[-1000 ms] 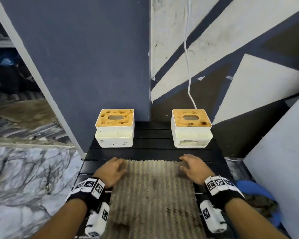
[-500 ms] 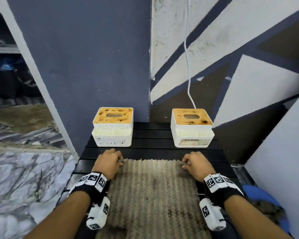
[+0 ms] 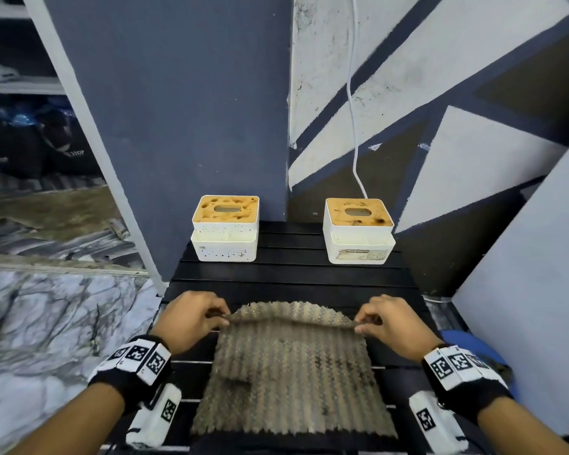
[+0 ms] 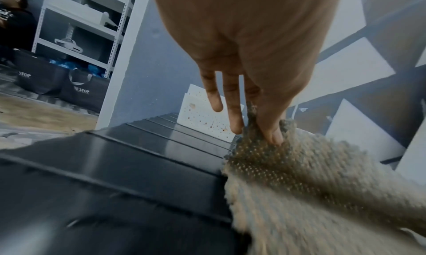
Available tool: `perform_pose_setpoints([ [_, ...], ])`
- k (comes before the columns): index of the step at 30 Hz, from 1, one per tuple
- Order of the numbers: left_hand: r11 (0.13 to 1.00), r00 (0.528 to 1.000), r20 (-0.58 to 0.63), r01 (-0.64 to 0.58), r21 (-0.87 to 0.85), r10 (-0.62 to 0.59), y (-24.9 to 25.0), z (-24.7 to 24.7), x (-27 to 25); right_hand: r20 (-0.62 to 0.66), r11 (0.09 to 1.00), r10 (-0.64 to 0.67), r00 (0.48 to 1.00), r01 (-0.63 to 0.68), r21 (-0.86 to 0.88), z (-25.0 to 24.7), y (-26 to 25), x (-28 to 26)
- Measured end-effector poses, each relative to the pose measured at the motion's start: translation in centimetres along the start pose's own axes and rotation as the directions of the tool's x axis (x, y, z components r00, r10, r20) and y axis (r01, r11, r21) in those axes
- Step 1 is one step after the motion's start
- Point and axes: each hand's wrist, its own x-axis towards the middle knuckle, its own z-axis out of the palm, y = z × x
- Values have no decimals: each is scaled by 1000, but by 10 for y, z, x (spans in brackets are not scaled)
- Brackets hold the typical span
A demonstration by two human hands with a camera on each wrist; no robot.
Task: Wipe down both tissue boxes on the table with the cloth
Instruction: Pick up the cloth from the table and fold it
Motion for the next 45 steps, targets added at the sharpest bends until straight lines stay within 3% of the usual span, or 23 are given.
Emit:
perform_pose_setpoints([
  [6,992,993,18,-120,49,119,-9,23,-69,84,996,-76,994,81,-47,24,-5,-57],
  [9,989,989,39,-146,14,145,-10,35,-95,150,982,-74,986,99,-164,39,-12,-81],
  [13,976,978,-40,-203,81,206,-6,45,-115,80,966,-73,994,91,-244,51,-18,-103],
  [16,954,968,-24,-243,176,251,-3,49,-121,46,960,-65,997,75,-271,63,-15,-112],
  [20,970,982,29,-187,152,185,-3,50,-126,112,947,-24,993,58,-317,61,-26,-117],
  [24,998,991,131,-25,-58,33,4,29,-123,125,957,-22,992,57,-284,48,-55,-109],
  [30,993,997,52,60,-100,-56,-4,13,-86,174,993,-100,980,110,-46,63,-143,-63],
  [35,999,988,150,16,34,-21,-4,20,-52,186,991,-128,974,135,-23,104,-202,-23],
  [40,994,974,225,-47,97,24,-10,33,-38,194,986,-137,971,152,-67,133,-225,-9],
  [45,995,983,178,-57,78,43,-21,40,-33,152,985,-163,975,169,-30,147,-221,-4],
])
